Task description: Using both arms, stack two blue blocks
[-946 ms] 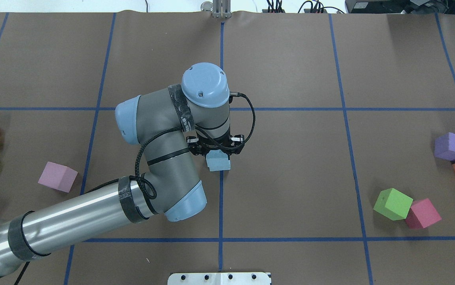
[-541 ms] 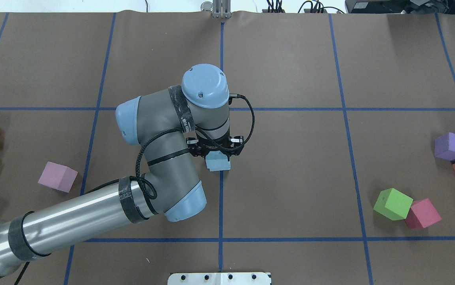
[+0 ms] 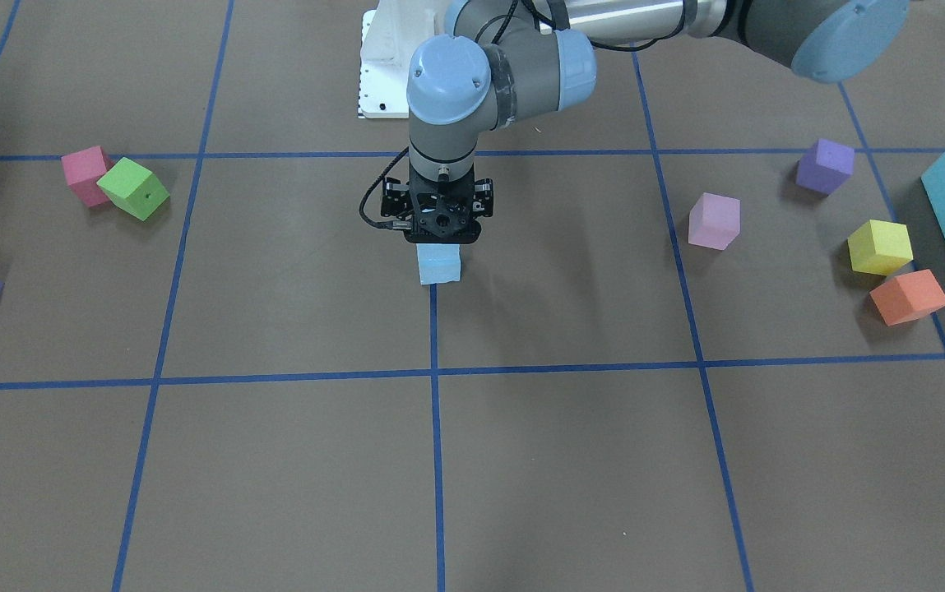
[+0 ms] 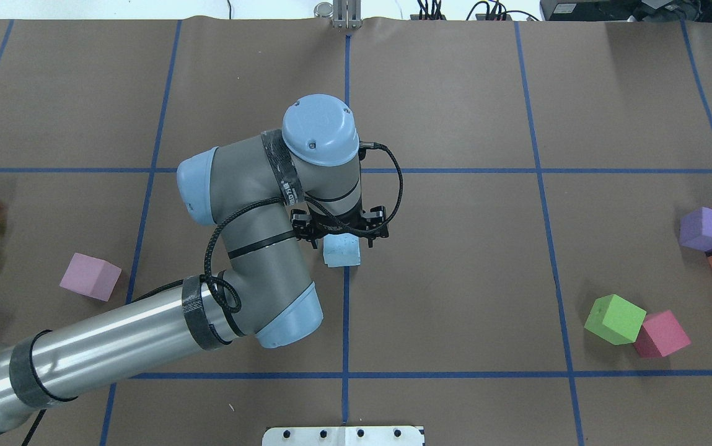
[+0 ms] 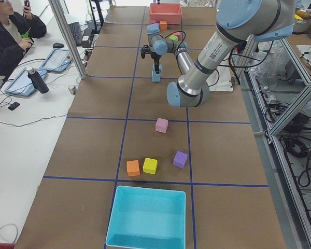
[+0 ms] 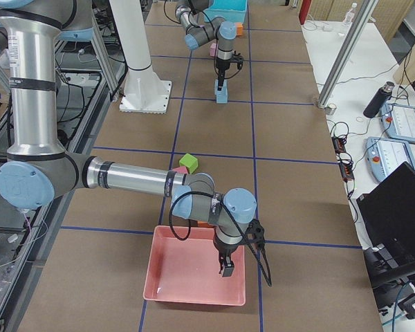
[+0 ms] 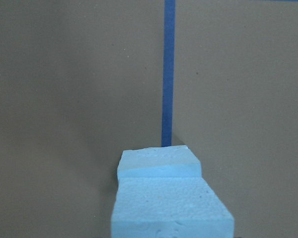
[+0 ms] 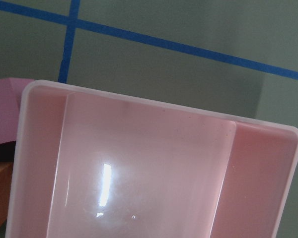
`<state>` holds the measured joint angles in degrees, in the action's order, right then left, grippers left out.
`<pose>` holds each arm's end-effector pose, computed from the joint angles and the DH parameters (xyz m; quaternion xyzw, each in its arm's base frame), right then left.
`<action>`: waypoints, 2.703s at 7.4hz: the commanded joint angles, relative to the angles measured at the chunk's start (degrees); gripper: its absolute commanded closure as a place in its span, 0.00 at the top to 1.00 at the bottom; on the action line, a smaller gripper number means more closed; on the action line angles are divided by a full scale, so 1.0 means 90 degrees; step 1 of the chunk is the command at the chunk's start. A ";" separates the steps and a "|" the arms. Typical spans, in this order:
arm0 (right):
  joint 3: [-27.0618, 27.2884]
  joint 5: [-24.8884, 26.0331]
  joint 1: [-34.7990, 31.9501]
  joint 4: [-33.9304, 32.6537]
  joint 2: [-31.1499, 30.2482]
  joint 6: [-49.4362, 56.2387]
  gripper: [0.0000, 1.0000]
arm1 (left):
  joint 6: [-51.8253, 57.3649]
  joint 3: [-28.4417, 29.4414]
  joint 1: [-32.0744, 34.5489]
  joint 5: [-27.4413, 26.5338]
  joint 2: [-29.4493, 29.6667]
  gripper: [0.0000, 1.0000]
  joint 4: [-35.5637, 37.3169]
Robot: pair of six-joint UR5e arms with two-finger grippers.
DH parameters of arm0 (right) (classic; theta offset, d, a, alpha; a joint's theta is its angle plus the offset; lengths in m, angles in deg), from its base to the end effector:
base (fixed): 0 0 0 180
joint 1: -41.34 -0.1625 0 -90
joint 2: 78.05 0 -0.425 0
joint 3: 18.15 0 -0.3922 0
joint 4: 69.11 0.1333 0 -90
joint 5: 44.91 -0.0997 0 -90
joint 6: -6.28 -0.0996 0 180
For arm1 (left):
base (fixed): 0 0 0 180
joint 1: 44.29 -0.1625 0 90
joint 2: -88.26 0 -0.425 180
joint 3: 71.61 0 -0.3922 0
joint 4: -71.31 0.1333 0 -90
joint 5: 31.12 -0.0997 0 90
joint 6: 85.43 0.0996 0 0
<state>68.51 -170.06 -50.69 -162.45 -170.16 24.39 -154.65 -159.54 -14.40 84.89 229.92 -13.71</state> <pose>0.0922 -0.4579 0.7202 -0.0193 -0.3092 -0.1100 0.9444 0.5808 -0.4372 0.1212 -0.0299 0.4233 0.0136 0.9054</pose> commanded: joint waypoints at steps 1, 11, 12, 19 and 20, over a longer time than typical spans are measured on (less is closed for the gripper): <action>0.0000 0.0000 0.0001 0.0000 0.0010 0.0000 1.00 | -0.0003 -0.1015 0.0165 0.0117 -0.0017 0.98 0.0800; -0.0010 -0.0107 0.0001 -0.0010 0.0030 0.0010 1.00 | 0.7955 -0.2214 0.5277 0.1767 -0.4299 0.98 0.1606; -0.0001 -0.0108 0.0001 0.0000 0.0029 0.0010 1.00 | 0.8545 -0.2058 0.5921 0.2000 -0.4778 0.98 0.1606; 0.0009 -0.0118 0.0001 0.0010 0.0068 0.0020 1.00 | 0.8590 -0.1276 0.6680 0.1866 -0.6209 0.98 0.0209; 0.0009 -0.0117 0.0010 0.0019 0.0068 0.0020 1.00 | 0.8590 -0.1266 0.6680 0.1866 -0.6219 0.98 0.0209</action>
<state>68.60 -171.18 -50.66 -162.37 -169.57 24.57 -77.37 -171.15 45.73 101.74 174.08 -11.78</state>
